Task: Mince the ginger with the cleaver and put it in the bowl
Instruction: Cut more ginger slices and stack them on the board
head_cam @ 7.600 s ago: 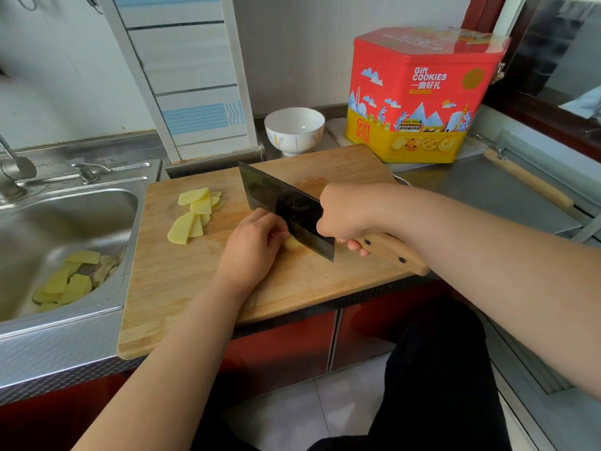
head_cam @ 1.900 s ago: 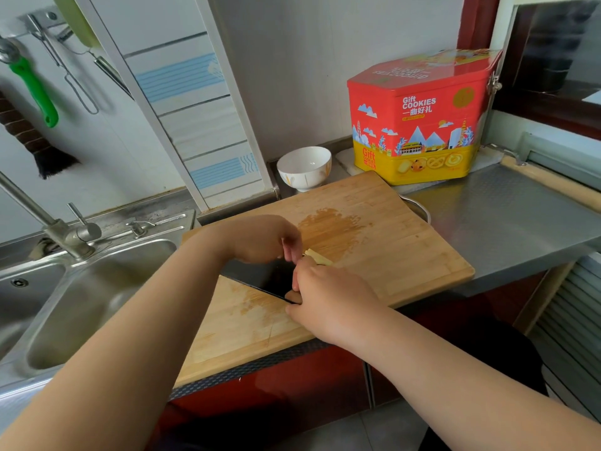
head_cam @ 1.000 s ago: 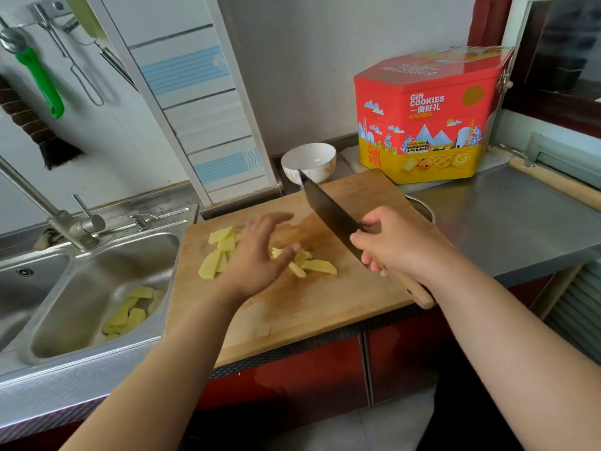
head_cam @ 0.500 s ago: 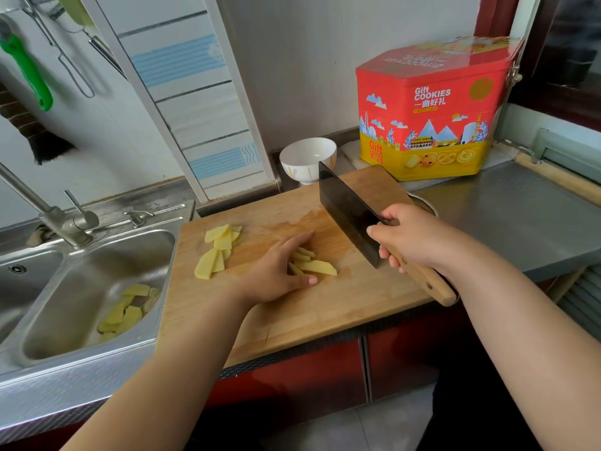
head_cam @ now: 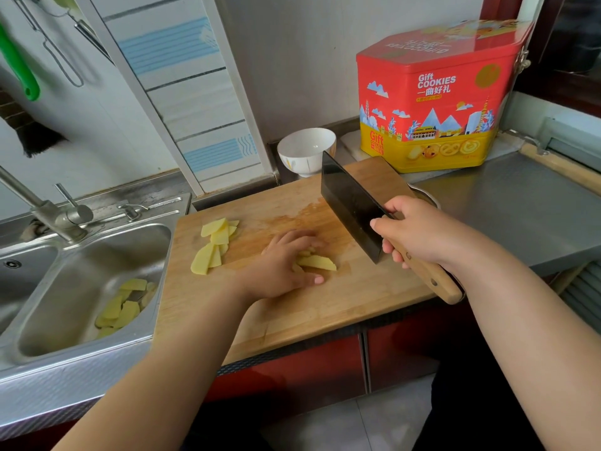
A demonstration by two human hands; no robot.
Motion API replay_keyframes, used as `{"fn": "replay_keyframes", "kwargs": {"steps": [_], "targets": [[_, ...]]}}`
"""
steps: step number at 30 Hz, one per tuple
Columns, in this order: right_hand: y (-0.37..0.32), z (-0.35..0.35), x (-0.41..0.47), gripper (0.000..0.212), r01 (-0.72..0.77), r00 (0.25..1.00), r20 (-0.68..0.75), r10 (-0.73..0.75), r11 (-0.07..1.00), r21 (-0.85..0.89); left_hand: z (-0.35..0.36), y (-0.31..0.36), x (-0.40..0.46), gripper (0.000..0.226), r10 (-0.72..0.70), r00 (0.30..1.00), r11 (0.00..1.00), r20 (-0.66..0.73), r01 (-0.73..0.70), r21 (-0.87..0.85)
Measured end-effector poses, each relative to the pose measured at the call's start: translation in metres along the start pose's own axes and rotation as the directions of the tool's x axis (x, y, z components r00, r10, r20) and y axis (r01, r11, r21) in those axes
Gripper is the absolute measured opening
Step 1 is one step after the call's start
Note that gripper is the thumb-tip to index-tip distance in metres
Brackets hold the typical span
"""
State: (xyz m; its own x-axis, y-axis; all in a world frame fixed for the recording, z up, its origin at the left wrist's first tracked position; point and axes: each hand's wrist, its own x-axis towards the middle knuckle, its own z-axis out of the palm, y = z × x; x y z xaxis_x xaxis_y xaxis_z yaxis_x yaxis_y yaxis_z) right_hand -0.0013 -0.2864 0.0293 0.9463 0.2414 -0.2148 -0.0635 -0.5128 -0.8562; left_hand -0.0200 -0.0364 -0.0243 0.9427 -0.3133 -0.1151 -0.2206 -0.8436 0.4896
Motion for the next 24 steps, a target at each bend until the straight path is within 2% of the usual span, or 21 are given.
{"fn": "replay_keyframes", "kwargs": {"steps": [3,7,12,16,19,21,24], "targets": [[0.000,0.001,-0.001,0.043,0.007,1.000,-0.005,-0.007,1.000,0.000,0.003,0.008,0.007,0.028,0.022,1.000,0.995,-0.008,-0.021,0.101],[0.001,0.002,-0.001,0.045,0.006,1.000,-0.006,-0.006,1.000,-0.003,0.002,-0.001,0.005,0.017,0.050,0.999,0.998,-0.021,-0.049,0.031],[-0.001,0.003,-0.001,0.046,0.012,1.000,-0.010,-0.012,1.000,-0.012,-0.004,-0.009,-0.004,0.021,0.039,0.999,0.999,-0.012,-0.039,0.011],[-0.004,0.005,-0.003,0.045,0.016,1.000,0.004,-0.016,1.000,-0.021,-0.010,-0.009,-0.002,0.038,0.029,0.999,0.999,0.025,-0.029,0.014],[-0.005,0.005,-0.005,0.044,0.020,1.000,0.006,-0.019,0.999,-0.031,-0.017,-0.013,-0.004,0.060,0.022,1.000,0.976,0.017,-0.018,-0.216],[-0.006,0.005,-0.005,0.044,0.017,1.000,0.003,-0.017,0.999,-0.032,-0.022,-0.021,-0.004,0.050,-0.003,0.999,0.955,-0.035,-0.008,-0.298],[-0.006,0.005,-0.005,0.044,0.011,1.000,-0.001,-0.011,0.999,-0.035,-0.031,-0.032,-0.003,0.046,-0.034,0.998,0.994,-0.052,0.029,-0.106]]}}
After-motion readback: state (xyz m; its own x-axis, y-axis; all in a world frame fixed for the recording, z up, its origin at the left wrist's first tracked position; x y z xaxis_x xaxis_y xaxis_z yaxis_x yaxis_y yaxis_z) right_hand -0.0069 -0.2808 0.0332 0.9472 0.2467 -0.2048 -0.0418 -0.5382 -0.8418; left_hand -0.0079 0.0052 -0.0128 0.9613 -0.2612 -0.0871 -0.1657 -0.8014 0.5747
